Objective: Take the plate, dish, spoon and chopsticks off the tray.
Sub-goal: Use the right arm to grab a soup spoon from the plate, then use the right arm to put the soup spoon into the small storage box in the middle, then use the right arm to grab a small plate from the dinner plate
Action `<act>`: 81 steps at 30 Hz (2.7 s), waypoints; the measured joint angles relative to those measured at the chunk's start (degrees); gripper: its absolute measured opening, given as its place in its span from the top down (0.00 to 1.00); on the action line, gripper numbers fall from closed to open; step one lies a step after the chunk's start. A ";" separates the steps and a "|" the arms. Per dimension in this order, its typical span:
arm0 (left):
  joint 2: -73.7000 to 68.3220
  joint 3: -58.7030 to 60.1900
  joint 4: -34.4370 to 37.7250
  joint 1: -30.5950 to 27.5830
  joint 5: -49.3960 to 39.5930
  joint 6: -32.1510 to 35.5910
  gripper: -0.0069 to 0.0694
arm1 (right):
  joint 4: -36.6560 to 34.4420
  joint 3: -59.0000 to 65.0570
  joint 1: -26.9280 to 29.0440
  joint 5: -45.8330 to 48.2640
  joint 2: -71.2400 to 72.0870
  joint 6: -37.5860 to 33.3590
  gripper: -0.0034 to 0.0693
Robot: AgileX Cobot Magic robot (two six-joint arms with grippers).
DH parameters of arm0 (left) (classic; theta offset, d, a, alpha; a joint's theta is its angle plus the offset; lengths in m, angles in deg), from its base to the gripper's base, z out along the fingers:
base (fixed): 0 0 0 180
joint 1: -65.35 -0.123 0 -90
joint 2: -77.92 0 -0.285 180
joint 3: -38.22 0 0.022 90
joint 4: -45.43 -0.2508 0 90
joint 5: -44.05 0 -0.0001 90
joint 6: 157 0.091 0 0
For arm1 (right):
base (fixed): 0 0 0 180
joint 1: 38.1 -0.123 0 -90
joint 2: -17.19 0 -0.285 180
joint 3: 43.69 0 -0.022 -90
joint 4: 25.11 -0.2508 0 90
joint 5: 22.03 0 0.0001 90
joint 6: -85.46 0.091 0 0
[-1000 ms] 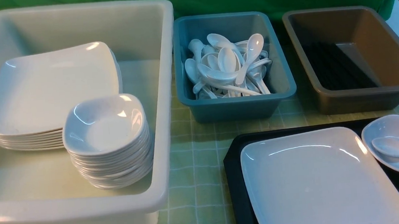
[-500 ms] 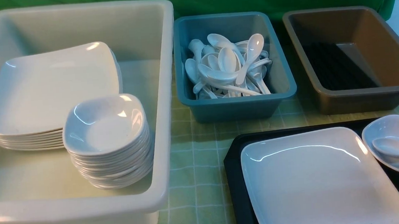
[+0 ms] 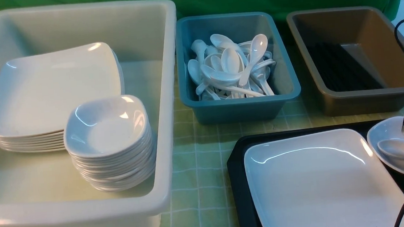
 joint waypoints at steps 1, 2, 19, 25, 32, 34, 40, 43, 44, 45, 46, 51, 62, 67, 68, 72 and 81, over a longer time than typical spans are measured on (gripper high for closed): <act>0.00 0.00 -0.02 0.00 0.00 0.00 0.91 | 0.16 0.00 0.00 -0.34 0.00 0.00 0.49; 0.00 0.00 -0.02 0.00 0.00 0.00 0.91 | 0.32 0.00 0.00 -0.60 0.00 0.00 0.49; 0.00 0.00 -0.17 0.00 0.00 0.06 0.91 | -1.73 0.00 0.00 1.94 3.64 0.01 0.81; 0.00 0.00 -0.17 0.00 0.00 0.06 0.91 | -3.59 0.00 0.00 2.73 9.46 -0.21 0.81; 0.00 0.00 -0.17 0.00 0.00 0.06 0.91 | -10.88 -0.19 -4.46 -4.42 21.42 -1.60 0.81; 0.00 0.00 -0.17 0.00 0.00 0.06 0.91 | -11.75 -1.51 -8.02 -6.35 22.28 0.17 0.81; 0.00 0.00 -0.19 0.00 0.00 0.00 0.91 | -13.77 -9.73 -20.94 -11.36 16.85 21.14 0.81; 0.00 0.00 -0.19 0.00 0.00 0.00 0.91 | -15.58 -15.48 -24.18 -13.79 10.95 31.08 0.81; 0.00 0.00 -0.19 0.00 0.00 0.00 0.91 | -16.53 -17.15 -24.72 -14.92 8.61 35.31 0.81; 0.00 0.00 -0.19 0.00 0.00 0.00 0.91 | -17.72 -19.64 -25.38 -16.55 5.78 41.02 0.81; 0.00 0.00 -0.19 0.00 0.00 0.00 0.91 | -18.62 -21.30 -25.57 -17.28 3.92 43.29 0.81; 0.00 0.00 -0.19 0.00 0.00 0.00 0.91 | -24.36 -29.26 -25.90 -19.88 -4.71 53.05 0.80; 0.00 0.00 -0.19 0.00 0.00 0.10 0.91 | -26.44 -34.75 -26.79 -9.86 -7.46 56.28 0.49; 0.00 0.00 -0.19 0.00 0.00 0.10 0.91 | -26.53 -39.00 -26.79 4.36 -3.59 46.05 0.71; 0.00 0.00 -0.19 0.00 0.00 0.10 0.91 | -26.60 -39.31 -26.79 6.00 -2.76 44.59 0.76; 0.00 0.00 -0.19 0.00 0.00 0.10 0.91 | -26.73 -39.37 -26.79 10.38 6.56 38.28 0.93; 0.00 0.00 -0.19 0.00 0.00 0.10 0.91 | -24.44 -21.53 -21.41 10.78 27.03 35.56 0.95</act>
